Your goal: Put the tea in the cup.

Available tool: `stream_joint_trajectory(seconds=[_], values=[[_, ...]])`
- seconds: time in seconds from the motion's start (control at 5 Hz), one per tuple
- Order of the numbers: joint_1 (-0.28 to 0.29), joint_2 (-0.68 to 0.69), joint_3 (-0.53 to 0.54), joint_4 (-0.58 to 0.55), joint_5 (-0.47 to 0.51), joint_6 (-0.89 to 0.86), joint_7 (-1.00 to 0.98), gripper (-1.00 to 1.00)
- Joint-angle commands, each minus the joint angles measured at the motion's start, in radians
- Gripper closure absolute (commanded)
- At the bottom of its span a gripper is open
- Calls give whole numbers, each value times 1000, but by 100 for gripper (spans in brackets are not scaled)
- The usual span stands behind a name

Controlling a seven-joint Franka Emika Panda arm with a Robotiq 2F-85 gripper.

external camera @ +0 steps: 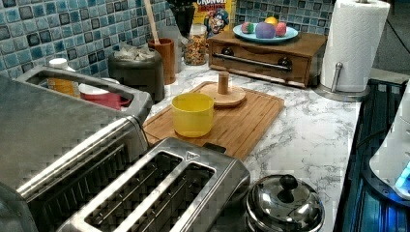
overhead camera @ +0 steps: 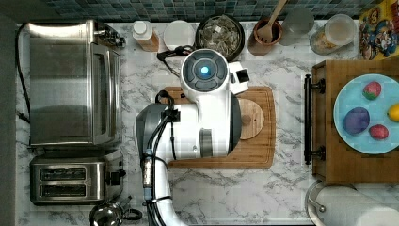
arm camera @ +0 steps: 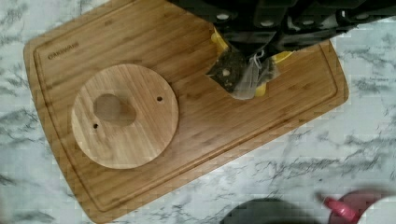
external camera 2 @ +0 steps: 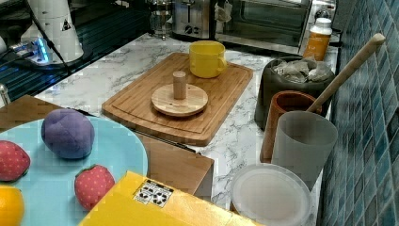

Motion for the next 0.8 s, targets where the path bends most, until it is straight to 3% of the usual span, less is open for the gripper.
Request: stream_joint_trajectory(seconds=[0.2,0.8], values=[[57,-21,92,-67,27,-60,-124,100],[30,59,91,-38,35,-39,-86,100]])
